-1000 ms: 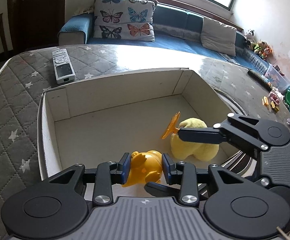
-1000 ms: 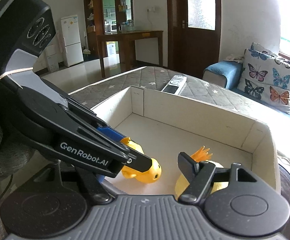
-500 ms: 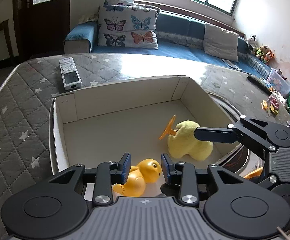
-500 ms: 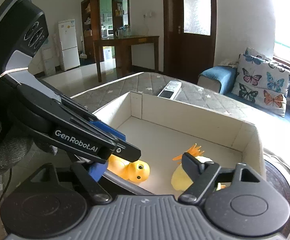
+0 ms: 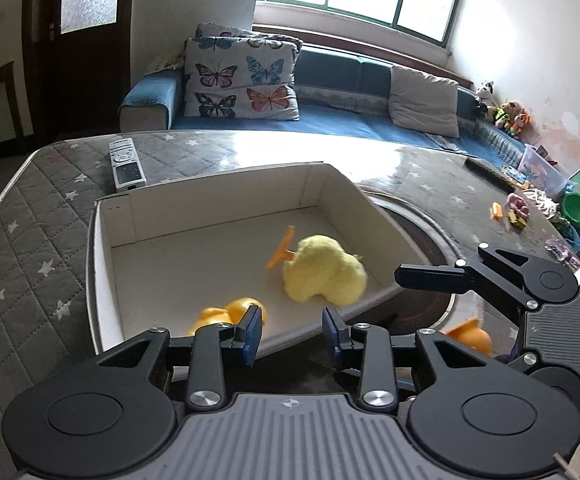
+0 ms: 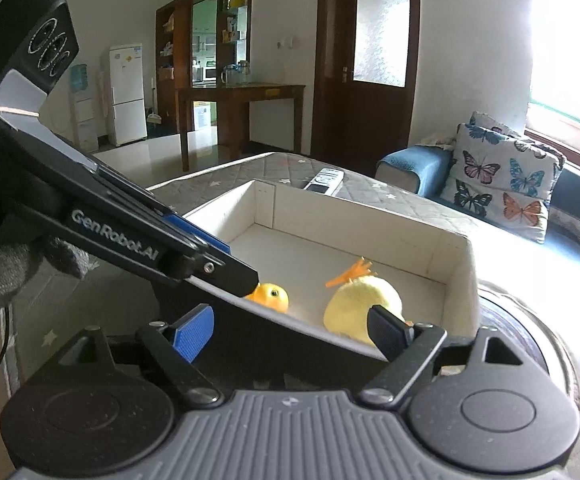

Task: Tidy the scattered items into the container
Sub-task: 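Withdraw the left tool and move it to the red ball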

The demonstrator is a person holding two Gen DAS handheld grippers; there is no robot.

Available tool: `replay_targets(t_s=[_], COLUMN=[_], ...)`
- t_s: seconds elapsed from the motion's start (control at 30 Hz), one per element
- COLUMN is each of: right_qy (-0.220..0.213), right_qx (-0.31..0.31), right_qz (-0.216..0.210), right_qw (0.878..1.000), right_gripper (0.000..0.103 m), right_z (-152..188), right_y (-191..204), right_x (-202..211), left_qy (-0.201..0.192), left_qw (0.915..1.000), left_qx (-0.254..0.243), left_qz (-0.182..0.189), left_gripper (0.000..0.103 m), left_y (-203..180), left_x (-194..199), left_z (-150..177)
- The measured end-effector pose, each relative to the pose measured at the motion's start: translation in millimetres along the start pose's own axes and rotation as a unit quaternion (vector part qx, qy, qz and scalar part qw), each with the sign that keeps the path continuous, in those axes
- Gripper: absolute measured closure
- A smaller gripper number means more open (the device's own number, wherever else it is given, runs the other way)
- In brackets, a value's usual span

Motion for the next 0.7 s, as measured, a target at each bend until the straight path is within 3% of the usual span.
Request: replay_targets(t_s=[0.7], right_qy=[0.004], right_qx=[-0.009], right_qz=[0.039], right_qw=[0.999], right_gripper=[0.017], right_z=[76.5], right_y=[1.0], right_x=[64.8], left_qy=[0.014], left_qw=[0.9989], left_qx=[0.0], left_qz=[0.045], left_gripper=[0.067], left_y=[-64.3], left_x=[-3.7], left_z=[47.1])
Point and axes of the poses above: each gripper's, at about its wrist camera, not at the fingertips, and x roughly against the way its jaws point, y to its left, z to its underside, the point moved 5 cm from there along -x, roughly the way its jaws point, and after that the axes turned 6 degrees about y, right-handed, at the moved point
